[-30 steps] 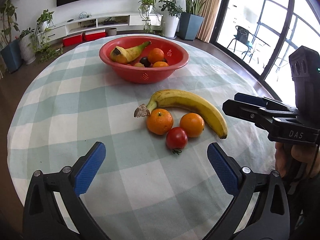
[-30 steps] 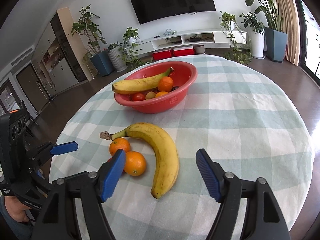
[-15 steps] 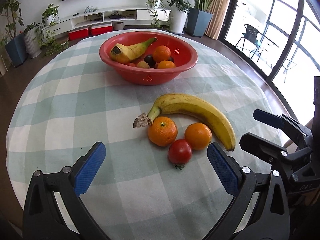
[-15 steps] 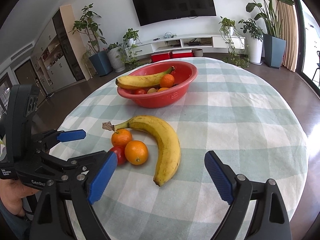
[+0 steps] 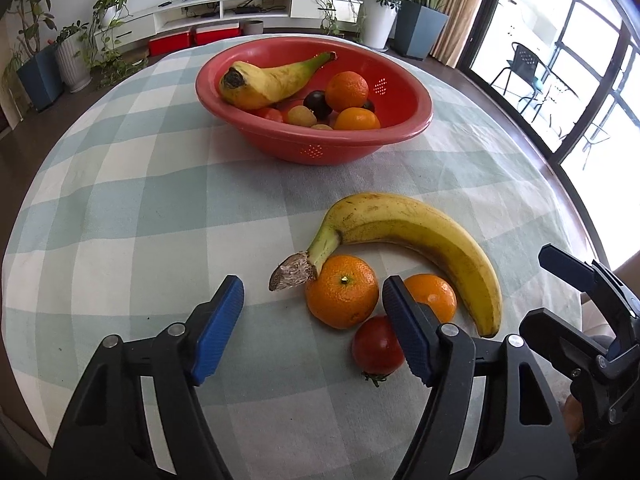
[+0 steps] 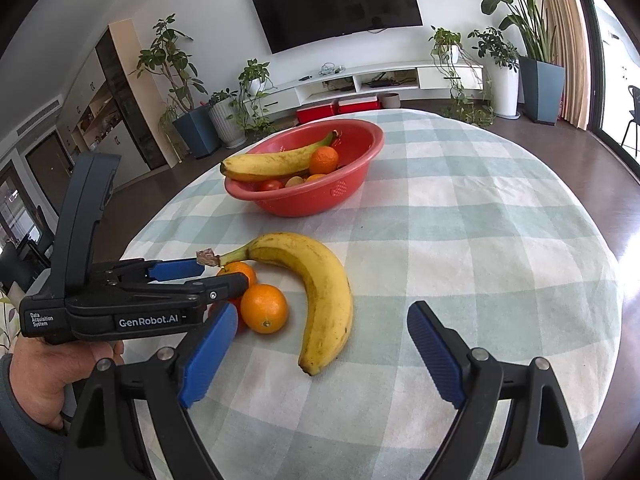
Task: Organize fruits
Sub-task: 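Place the left tool around an orange while right tool moves over the second banana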
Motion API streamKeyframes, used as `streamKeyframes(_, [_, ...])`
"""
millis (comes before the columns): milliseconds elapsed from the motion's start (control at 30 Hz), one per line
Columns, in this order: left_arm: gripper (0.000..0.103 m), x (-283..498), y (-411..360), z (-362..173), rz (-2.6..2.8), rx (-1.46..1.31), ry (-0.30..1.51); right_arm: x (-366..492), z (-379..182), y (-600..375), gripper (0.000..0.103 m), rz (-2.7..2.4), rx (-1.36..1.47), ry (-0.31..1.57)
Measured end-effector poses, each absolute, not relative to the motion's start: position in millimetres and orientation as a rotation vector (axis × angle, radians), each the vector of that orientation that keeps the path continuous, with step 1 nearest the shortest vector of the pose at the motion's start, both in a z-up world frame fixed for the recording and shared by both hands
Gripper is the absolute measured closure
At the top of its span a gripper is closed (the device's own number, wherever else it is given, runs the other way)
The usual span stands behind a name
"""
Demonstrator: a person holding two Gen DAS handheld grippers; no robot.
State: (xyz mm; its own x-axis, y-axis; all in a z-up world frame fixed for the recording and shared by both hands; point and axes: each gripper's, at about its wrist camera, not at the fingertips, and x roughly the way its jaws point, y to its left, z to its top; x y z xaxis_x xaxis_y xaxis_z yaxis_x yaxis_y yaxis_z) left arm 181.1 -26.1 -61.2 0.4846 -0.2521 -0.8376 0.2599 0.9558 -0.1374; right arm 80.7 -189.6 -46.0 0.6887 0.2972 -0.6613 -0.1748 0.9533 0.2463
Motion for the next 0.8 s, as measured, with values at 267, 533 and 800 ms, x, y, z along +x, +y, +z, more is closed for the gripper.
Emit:
streamKeyframes(267, [0.043, 191.2, -33.0, -66.2, -0.334, 0.059, 1.031, 80.9, -46.5, -189.0, 0.014, 0.270, 0.175, 0.771])
streamKeyframes(533, [0.046, 197.8, -38.8, -68.2, -0.359, 0.117, 1.046, 82.2, -47.8, -189.6, 0.015, 0.268, 0.171, 0.779])
streamKeyframes(800, [0.046, 201.0, -45.0, -69.6, -0.403, 0.163, 1.080, 82.8, -48.5, -189.5, 0.016, 0.263, 0.176, 0.779])
